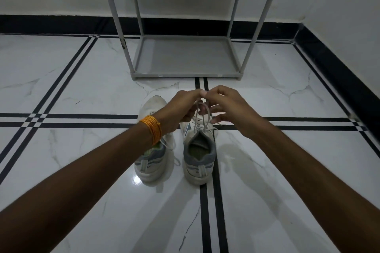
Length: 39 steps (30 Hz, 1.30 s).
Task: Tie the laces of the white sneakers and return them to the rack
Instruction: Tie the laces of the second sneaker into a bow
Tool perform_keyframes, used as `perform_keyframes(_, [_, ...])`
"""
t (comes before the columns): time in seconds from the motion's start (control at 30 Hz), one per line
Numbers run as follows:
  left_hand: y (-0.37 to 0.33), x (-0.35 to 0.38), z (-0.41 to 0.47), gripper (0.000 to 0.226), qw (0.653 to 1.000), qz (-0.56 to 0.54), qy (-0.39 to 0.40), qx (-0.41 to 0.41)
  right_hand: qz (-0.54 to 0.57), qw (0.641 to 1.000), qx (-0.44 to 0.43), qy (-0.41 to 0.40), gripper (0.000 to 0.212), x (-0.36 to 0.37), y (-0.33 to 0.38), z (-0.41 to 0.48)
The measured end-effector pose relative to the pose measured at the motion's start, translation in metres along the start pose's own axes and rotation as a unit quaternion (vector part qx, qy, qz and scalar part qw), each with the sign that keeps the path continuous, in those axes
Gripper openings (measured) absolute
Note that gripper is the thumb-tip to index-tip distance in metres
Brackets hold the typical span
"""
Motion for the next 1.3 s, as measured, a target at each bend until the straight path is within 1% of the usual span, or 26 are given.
perform_keyframes(0.07, [0.002, 0.000, 0.002, 0.041, 1.000, -0.008, -0.019, -0.010, -0.032, 0.999, 0.015, 0.014, 0.030, -0.003, -0.002, 0.001])
perform_keyframes(0.1, [0.002, -0.001, 0.002, 0.044, 0.999, 0.004, -0.042, -0.012, -0.038, 0.999, 0.020, 0.005, 0.030, -0.007, -0.004, 0.002])
perform_keyframes(0.13, [0.002, -0.006, 0.003, 0.044, 0.996, 0.044, -0.078, -0.001, -0.050, 0.998, 0.018, -0.020, 0.031, -0.013, -0.008, 0.004])
perform_keyframes(0.17, [0.003, -0.013, 0.004, 0.042, 0.986, 0.113, -0.124, 0.020, -0.083, 0.995, 0.012, -0.059, 0.033, -0.020, -0.013, 0.006])
perform_keyframes(0.2, [0.006, -0.022, 0.004, 0.036, 0.963, 0.207, -0.168, 0.042, -0.147, 0.983, 0.006, -0.108, 0.032, -0.030, -0.018, 0.007])
perform_keyframes(0.23, [0.011, -0.032, 0.003, 0.029, 0.928, 0.308, -0.202, 0.048, -0.237, 0.958, 0.009, -0.161, 0.028, -0.042, -0.025, 0.009])
perform_keyframes(0.27, [0.020, -0.045, 0.002, 0.021, 0.892, 0.390, -0.225, 0.040, -0.332, 0.920, 0.027, -0.206, 0.023, -0.054, -0.033, 0.009])
perform_keyframes(0.3, [0.030, -0.057, 0.000, 0.015, 0.863, 0.445, -0.236, 0.027, -0.410, 0.879, 0.060, -0.236, 0.019, -0.065, -0.041, 0.007])
perform_keyframes(0.33, [0.041, -0.066, -0.003, 0.013, 0.844, 0.481, -0.236, 0.008, -0.466, 0.844, 0.096, -0.249, 0.015, -0.076, -0.051, 0.005])
perform_keyframes(0.37, [0.053, -0.070, -0.005, 0.012, 0.827, 0.516, -0.225, -0.012, -0.503, 0.817, 0.127, -0.251, 0.012, -0.083, -0.060, 0.003])
perform_keyframes(0.4, [0.063, -0.070, -0.007, 0.012, 0.808, 0.551, -0.206, -0.030, -0.530, 0.799, 0.148, -0.244, 0.010, -0.086, -0.071, 0.002])
perform_keyframes(0.47, [0.076, -0.061, -0.008, 0.014, 0.770, 0.617, -0.158, -0.045, -0.570, 0.775, 0.159, -0.221, 0.007, -0.080, -0.088, 0.002])
perform_keyframes(0.53, [0.078, -0.048, -0.005, 0.019, 0.746, 0.650, -0.140, -0.030, -0.587, 0.772, 0.150, -0.192, 0.007, -0.067, -0.102, 0.005])
perform_keyframes(0.6, [0.069, -0.042, -0.003, 0.022, 0.741, 0.653, -0.154, 0.007, -0.574, 0.792, 0.130, -0.162, 0.014, -0.057, -0.109, 0.008])
perform_keyframes(0.67, [0.061, -0.034, -0.002, 0.023, 0.756, 0.632, -0.162, 0.063, -0.562, 0.808, 0.105, -0.144, 0.021, -0.047, -0.106, 0.011])
perform_keyframes(0.7, [0.060, -0.029, -0.001, 0.023, 0.775, 0.611, -0.144, 0.078, -0.558, 0.814, 0.084, -0.140, 0.023, -0.041, -0.100, 0.012])
perform_keyframes(0.73, [0.061, -0.023, 0.000, 0.022, 0.802, 0.581, -0.115, 0.079, -0.546, 0.826, 0.059, -0.127, 0.025, -0.032, -0.093, 0.013])
perform_keyframes(0.8, [0.067, -0.013, 0.001, 0.015, 0.846, 0.525, -0.068, 0.059, -0.483, 0.873, 0.035, -0.061, 0.025, -0.010, -0.080, 0.017])
perform_keyframes(0.83, [0.069, -0.011, 0.003, 0.012, 0.859, 0.504, -0.065, 0.054, -0.448, 0.893, 0.038, -0.018, 0.023, 0.001, -0.077, 0.018])
perform_keyframes(0.87, [0.071, -0.011, 0.004, 0.010, 0.869, 0.487, -0.071, 0.048, -0.428, 0.903, 0.040, 0.010, 0.021, 0.010, -0.076, 0.020])
perform_keyframes(0.93, [0.073, -0.013, 0.004, 0.009, 0.879, 0.469, -0.076, 0.036, -0.414, 0.910, 0.029, 0.011, 0.017, 0.017, -0.075, 0.022])
perform_keyframes(1.0, [0.075, -0.013, 0.003, 0.011, 0.873, 0.483, -0.066, 0.025, -0.397, 0.918, 0.010, 0.002, 0.015, 0.015, -0.076, 0.023])
perform_keyframes(1.1, [0.075, -0.008, -0.002, 0.014, 0.861, 0.505, -0.050, 0.031, -0.373, 0.928, -0.015, 0.020, 0.012, 0.009, -0.074, 0.024])
perform_keyframes(1.17, [0.072, -0.007, -0.005, 0.013, 0.850, 0.520, -0.050, 0.065, -0.404, 0.914, -0.041, 0.015, 0.008, 0.005, -0.071, 0.026])
perform_keyframes(1.27, [0.060, -0.009, -0.011, 0.005, 0.815, 0.564, -0.038, 0.128, -0.479, 0.875, -0.070, -0.026, 0.011, 0.000, -0.074, 0.028])
perform_keyframes(1.3, [0.057, -0.009, -0.013, 0.006, 0.804, 0.578, -0.031, 0.135, -0.500, 0.862, -0.072, -0.029, 0.012, -0.001, -0.079, 0.028])
Point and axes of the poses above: each hand's wrist, its own z-axis towards the middle knuckle, its own x-axis out of the palm, y = z × x, the point moved 2 cm from there along z, towards the middle knuckle, and after that the axes turned 10 degrees about y, right-handed, at the moved point
